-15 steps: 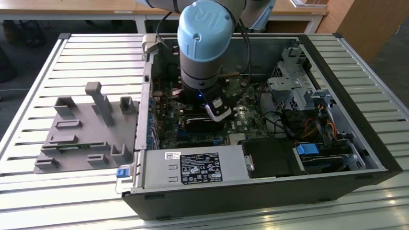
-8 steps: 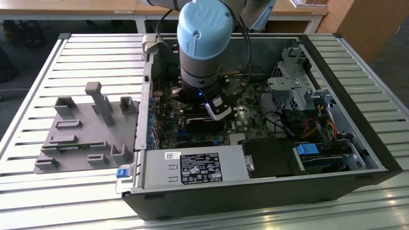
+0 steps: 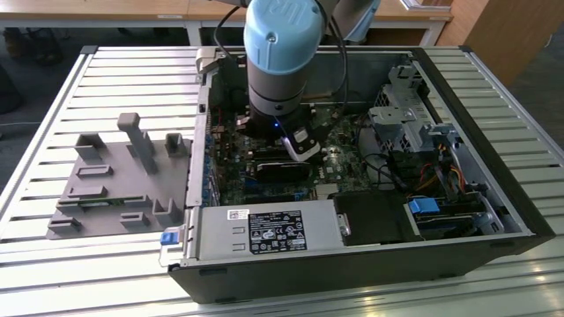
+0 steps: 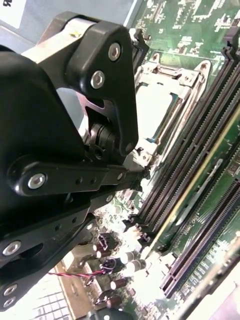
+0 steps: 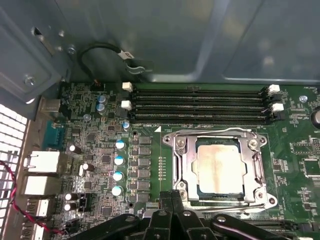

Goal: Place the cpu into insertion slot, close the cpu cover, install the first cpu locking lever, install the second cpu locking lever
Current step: 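Install the second cpu locking lever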

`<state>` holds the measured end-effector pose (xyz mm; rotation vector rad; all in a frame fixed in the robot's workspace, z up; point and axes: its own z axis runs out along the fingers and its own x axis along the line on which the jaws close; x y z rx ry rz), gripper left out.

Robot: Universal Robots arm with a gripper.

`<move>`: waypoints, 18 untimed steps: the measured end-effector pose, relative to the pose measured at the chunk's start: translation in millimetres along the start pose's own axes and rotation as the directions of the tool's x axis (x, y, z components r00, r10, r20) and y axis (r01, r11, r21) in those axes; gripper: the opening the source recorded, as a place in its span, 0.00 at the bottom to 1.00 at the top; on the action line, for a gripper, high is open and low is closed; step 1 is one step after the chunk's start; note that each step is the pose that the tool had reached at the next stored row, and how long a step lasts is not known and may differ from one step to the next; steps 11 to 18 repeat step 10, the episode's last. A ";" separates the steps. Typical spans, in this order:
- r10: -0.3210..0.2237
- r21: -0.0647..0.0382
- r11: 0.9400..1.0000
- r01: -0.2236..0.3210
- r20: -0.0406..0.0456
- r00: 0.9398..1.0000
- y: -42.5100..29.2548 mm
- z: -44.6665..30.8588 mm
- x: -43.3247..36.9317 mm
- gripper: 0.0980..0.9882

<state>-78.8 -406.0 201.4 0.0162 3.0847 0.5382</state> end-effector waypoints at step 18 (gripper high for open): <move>0.000 0.000 1.000 0.000 0.000 1.000 3.4 -9.2 -0.1 0.01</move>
